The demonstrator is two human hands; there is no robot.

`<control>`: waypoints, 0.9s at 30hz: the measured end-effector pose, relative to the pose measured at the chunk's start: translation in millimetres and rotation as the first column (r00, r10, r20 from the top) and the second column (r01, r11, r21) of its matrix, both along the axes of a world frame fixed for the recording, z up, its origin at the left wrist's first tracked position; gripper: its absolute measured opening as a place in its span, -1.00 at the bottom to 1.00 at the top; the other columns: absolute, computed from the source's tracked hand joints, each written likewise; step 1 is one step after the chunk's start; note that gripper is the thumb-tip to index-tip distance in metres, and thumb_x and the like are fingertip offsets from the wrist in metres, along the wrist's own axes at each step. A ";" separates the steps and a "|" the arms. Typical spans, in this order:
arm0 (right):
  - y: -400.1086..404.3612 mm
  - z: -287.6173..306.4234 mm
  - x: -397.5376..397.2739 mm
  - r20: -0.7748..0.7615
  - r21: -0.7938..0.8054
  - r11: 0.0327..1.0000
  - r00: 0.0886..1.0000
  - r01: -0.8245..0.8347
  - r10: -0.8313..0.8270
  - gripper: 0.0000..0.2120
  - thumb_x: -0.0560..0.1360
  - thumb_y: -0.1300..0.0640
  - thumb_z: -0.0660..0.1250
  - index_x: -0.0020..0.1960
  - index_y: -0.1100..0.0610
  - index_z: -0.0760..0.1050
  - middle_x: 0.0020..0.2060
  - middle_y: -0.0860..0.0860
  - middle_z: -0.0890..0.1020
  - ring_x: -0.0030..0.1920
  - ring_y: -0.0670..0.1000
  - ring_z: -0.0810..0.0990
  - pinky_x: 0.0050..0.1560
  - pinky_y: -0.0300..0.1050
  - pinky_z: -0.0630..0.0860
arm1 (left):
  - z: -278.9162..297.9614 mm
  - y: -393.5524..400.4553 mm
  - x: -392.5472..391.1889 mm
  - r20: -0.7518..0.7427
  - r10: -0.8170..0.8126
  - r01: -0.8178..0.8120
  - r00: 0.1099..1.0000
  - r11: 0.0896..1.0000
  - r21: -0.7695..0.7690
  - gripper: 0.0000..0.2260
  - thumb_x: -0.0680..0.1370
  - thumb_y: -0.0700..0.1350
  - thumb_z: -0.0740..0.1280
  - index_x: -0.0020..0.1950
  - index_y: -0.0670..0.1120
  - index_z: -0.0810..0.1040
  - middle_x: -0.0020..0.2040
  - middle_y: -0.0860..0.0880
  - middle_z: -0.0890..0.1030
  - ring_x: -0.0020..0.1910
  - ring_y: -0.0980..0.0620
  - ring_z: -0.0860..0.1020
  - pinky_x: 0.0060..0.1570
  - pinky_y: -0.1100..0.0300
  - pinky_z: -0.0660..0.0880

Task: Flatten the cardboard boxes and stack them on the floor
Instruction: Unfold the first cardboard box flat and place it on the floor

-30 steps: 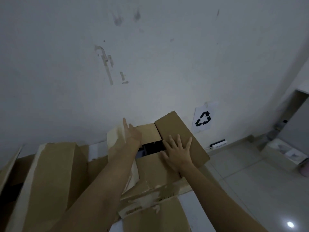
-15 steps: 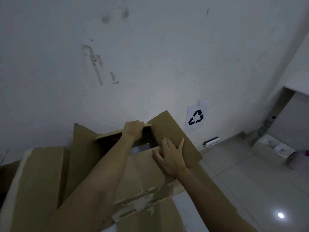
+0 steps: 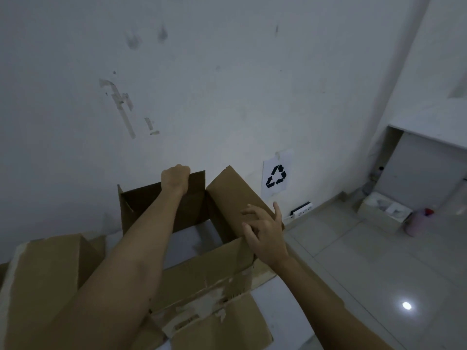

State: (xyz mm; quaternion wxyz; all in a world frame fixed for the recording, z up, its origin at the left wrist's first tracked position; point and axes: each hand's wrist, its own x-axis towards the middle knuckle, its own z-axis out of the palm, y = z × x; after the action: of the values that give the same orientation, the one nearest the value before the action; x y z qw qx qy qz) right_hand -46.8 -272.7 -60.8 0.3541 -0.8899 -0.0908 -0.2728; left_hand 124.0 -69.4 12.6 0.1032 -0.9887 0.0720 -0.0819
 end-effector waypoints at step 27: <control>30.8 48.7 64.6 -0.434 -0.481 0.870 0.832 0.111 -0.346 -0.42 0.54 0.26 0.21 0.49 0.14 0.06 0.16 0.16 0.50 0.10 0.19 0.55 0.05 0.02 0.42 | -9.9 99.9 -7.6 -0.346 0.353 -0.393 0.869 0.918 -0.053 -0.26 0.56 0.18 0.26 0.54 0.26 -0.20 0.56 -0.09 -0.33 0.51 -0.26 -0.31 0.28 -0.52 -0.15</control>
State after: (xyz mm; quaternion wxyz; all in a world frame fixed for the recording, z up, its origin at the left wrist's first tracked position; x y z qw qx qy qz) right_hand 17.8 -241.8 -12.1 0.1209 -0.9901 0.0568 -0.0431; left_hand 116.4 30.5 2.7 0.0432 -0.9878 -0.1094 0.1018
